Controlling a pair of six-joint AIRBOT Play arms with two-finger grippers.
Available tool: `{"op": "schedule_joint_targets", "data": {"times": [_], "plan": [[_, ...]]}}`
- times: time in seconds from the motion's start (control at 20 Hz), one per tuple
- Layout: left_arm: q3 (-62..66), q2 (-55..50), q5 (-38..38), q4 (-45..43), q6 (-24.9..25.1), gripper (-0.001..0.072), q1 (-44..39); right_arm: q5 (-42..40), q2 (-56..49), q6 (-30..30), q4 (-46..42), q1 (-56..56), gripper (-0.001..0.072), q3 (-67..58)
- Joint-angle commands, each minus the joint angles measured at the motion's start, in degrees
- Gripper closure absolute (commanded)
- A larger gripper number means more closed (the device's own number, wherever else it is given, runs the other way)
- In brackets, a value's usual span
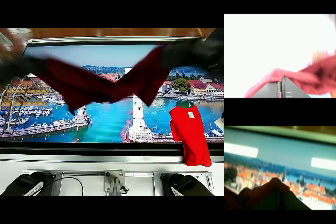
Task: Fold the shirts.
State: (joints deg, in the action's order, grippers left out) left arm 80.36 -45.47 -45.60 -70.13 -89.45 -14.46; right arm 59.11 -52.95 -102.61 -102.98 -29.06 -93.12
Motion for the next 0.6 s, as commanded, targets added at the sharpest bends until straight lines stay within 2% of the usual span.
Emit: {"op": "schedule_joint_targets", "data": {"times": [0.0,0.2,0.4,0.55], "plan": [[22.95,5.49,2.47,-9.18,-2.40,0.0676,7.93,-5.51,4.22,-2.51,-3.82,-0.04,0.0653,-9.42],[32.20,5.62,-3.63,-9.18,-4.33,0.0676,10.84,-2.19,9.38,-2.86,-3.72,-0.04,0.0653,-11.45],[32.06,4.13,-18.56,-9.22,-4.28,0.0676,10.84,12.98,12.15,-2.69,-5.90,-0.04,0.0653,-11.45],[29.73,4.13,-24.63,-9.20,-4.11,0.0676,10.84,25.70,12.52,-2.58,-8.59,-0.04,0.0653,-11.43]]}}
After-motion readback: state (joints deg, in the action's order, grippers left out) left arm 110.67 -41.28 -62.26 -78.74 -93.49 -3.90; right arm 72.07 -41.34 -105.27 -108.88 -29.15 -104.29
